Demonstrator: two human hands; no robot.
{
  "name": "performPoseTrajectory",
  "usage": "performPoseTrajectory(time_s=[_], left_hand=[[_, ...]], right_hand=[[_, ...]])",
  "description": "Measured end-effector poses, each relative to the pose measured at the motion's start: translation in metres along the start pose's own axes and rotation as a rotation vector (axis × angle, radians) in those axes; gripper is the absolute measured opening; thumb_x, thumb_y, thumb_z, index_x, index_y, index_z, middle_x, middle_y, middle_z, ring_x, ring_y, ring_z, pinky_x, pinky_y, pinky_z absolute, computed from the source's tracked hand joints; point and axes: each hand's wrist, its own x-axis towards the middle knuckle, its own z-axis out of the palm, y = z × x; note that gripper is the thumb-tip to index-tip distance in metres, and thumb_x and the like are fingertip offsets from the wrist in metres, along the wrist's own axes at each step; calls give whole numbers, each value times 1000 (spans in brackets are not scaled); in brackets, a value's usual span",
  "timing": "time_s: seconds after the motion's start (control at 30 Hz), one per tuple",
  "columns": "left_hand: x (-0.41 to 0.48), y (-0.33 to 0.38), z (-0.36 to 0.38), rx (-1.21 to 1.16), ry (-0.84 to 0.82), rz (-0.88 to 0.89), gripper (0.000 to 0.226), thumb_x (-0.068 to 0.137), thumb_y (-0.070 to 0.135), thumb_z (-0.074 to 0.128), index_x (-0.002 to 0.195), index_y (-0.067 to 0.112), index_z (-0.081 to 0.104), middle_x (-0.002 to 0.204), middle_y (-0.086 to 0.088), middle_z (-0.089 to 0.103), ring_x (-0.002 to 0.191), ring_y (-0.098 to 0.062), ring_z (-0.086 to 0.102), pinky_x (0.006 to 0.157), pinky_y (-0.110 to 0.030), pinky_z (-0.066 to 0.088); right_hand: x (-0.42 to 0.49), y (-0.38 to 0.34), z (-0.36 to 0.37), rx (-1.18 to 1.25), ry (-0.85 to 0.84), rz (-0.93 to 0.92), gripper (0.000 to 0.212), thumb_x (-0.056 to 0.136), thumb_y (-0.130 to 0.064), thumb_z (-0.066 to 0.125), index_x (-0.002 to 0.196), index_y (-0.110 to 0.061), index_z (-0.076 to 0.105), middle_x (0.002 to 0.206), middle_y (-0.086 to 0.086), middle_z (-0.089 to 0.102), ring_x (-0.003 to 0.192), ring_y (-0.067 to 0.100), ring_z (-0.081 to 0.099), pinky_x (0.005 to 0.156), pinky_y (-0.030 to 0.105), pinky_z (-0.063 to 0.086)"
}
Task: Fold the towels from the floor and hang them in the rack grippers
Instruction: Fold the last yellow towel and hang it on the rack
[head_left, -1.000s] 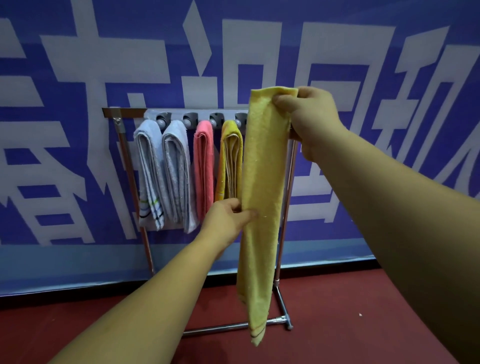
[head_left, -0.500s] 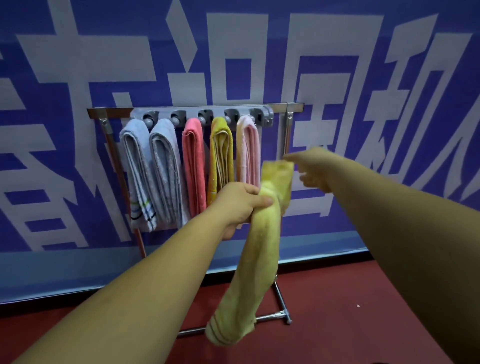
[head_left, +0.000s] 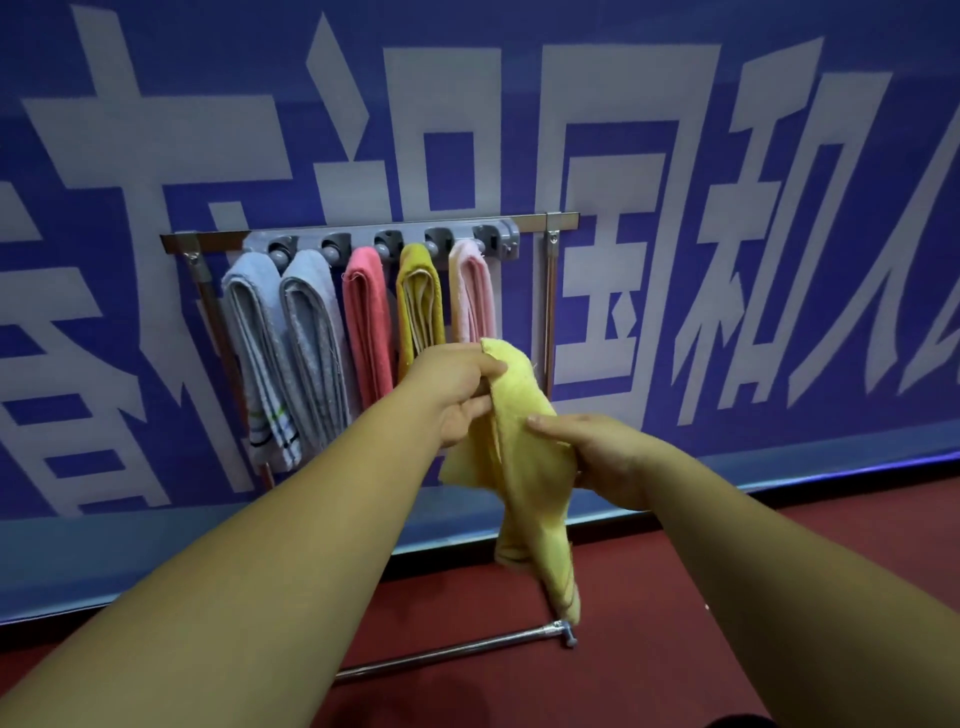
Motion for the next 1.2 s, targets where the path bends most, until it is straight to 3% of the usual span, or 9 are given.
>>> performPoseTrajectory(time_s=[0.1,0.23,0.37,0.53,0.67,0.8,0.9,1.07,1.2], left_hand=[[-4,11,-7,2,-26,22,41,98,-11,62,136,3,67,118,-23,76,108,-33,77,93,-48,64],[-14,28,-15,75,-145,66,37,102,-3,61,135,12,70,102,-14,79,68,-16,77,82,-42,63],[-12,38,-27,87,-217,97,40,101,11,68,139,27,67,107,-10,80,82,-22,79,74,-41,65],[-14,23,-40,97,-169,62,37,99,27,75,127,8,62,110,-14,77,96,-31,75,82,-44,62],[-18,4,-60,138,-197,24,52,93,36,81,131,13,55,118,-13,79,105,-31,78,83,-46,64],[-20,-14,-76,279,-320,24,51,91,24,83,136,12,63,120,-7,79,102,-23,78,75,-33,59],[-16,-24,-78,281,-263,92,55,83,22,90,131,16,64,116,-8,79,86,-19,76,64,-30,53],[-3,-28,-77,286,-185,193,40,87,13,87,122,12,66,116,-14,78,103,-31,77,86,-47,60],[-4,-26,-79,333,-207,216,26,91,8,82,115,3,71,102,-6,78,88,-13,76,71,-24,61]], right_hand=[[-1,-6,3,-4,5,-89,51,85,-39,83,125,-7,73,117,13,79,116,33,73,98,42,57],[-1,-28,7,63,21,-143,39,92,-27,78,126,-8,72,118,14,78,114,33,73,94,44,58],[5,-55,14,182,29,-177,38,95,-21,75,131,-10,69,126,17,75,118,37,72,103,55,56],[1,-99,41,317,216,-149,16,97,-11,72,112,-8,69,103,16,78,98,33,75,81,49,62],[8,-119,59,458,272,-85,27,95,-13,72,120,-3,64,111,19,74,103,37,72,84,52,59],[9,-133,64,521,288,-77,27,95,-15,69,119,-5,63,114,16,71,105,33,69,75,46,52],[9,-140,62,543,295,-89,30,95,-14,67,123,-4,61,115,15,70,104,31,69,75,44,53],[4,-144,59,574,304,-108,28,95,-13,65,122,-6,58,119,16,68,108,32,69,83,47,56],[4,-145,54,598,318,-125,28,96,-13,64,122,-5,57,120,15,67,107,30,70,88,47,56]])
